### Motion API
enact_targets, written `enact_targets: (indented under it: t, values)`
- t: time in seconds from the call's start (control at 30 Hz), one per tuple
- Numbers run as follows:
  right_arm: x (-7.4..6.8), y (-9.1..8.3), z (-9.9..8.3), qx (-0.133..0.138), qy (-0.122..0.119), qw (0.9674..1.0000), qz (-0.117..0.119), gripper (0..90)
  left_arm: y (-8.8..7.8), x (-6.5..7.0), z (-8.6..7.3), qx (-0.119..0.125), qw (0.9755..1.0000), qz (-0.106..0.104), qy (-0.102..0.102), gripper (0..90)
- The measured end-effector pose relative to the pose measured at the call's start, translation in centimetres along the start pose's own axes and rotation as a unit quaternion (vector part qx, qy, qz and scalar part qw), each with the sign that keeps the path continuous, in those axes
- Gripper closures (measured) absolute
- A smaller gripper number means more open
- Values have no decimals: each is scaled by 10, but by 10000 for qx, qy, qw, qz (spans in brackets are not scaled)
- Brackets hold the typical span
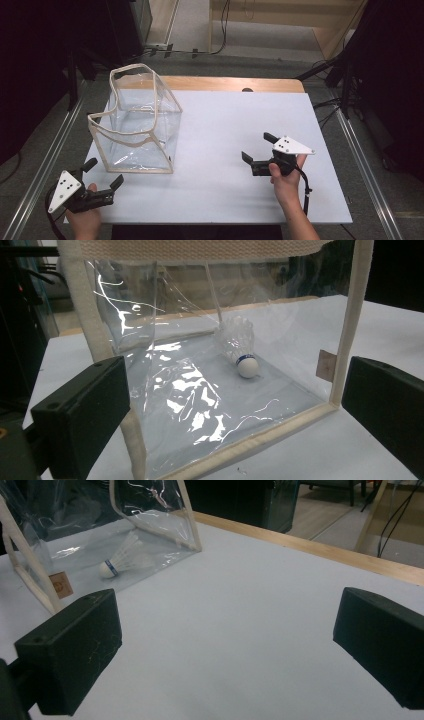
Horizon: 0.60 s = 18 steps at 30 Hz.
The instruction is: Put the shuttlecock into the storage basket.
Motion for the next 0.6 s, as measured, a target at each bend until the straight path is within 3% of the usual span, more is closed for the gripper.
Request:
enact_targets:
  t: [0.6]
  values:
    - [36,-29,-28,-33,219,9991,-350,0,1,0,0,-27,10000,18,3,0]
Point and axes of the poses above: each handheld gripper's, and its own axes: y roughly forward along the jaws, z roughly out of its top, x roughly to its right, the point moved 4 cm from there along y, roughly forward along the jaws, and after that the axes turned 12 degrees about -z, right-handed, at the moved point
